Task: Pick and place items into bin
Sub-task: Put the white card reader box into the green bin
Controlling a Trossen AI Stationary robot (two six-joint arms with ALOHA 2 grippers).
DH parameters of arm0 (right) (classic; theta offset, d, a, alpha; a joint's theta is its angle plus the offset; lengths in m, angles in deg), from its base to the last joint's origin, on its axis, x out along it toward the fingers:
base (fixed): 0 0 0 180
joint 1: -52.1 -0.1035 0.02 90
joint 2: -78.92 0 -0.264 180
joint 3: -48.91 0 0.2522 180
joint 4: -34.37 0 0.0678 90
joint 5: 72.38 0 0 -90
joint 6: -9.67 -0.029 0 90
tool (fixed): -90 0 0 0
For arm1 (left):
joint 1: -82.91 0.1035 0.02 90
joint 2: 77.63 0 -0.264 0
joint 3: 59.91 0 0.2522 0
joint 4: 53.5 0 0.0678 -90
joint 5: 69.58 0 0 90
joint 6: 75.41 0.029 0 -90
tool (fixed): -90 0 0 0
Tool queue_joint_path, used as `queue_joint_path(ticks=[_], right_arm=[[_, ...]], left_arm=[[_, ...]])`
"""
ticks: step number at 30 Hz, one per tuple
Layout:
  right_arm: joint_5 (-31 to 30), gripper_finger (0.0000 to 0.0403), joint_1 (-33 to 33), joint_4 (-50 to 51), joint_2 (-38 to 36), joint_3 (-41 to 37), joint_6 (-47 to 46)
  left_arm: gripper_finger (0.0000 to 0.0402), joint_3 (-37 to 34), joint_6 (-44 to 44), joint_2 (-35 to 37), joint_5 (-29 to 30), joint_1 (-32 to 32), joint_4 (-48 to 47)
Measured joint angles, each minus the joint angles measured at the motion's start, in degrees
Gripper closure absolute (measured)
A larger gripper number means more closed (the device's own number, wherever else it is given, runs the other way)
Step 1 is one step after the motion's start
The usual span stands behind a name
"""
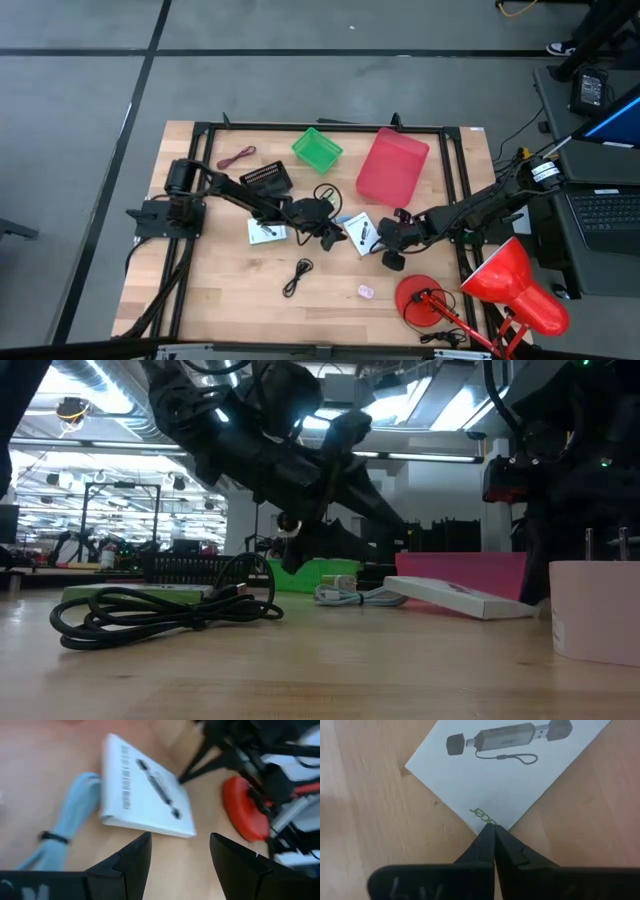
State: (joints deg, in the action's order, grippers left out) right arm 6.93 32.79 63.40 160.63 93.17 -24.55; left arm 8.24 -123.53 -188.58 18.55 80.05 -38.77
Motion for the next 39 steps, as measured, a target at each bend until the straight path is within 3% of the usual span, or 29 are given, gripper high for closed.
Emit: queue_joint_path(ticks=[26, 39], right_arm=[[0.5, 0.0403, 0.0, -2.3, 0.1, -0.1, 0.6], [4.3, 0.0403, -0.1, -5.3, 0.1, -0.1, 10.1]], left_arm=[[0.0206, 0.0, -5.8, 0.1, 2.3, 1.8, -8.1], [0.0206, 0.0, -5.9, 0.1, 0.9, 0.5, -7.8]])
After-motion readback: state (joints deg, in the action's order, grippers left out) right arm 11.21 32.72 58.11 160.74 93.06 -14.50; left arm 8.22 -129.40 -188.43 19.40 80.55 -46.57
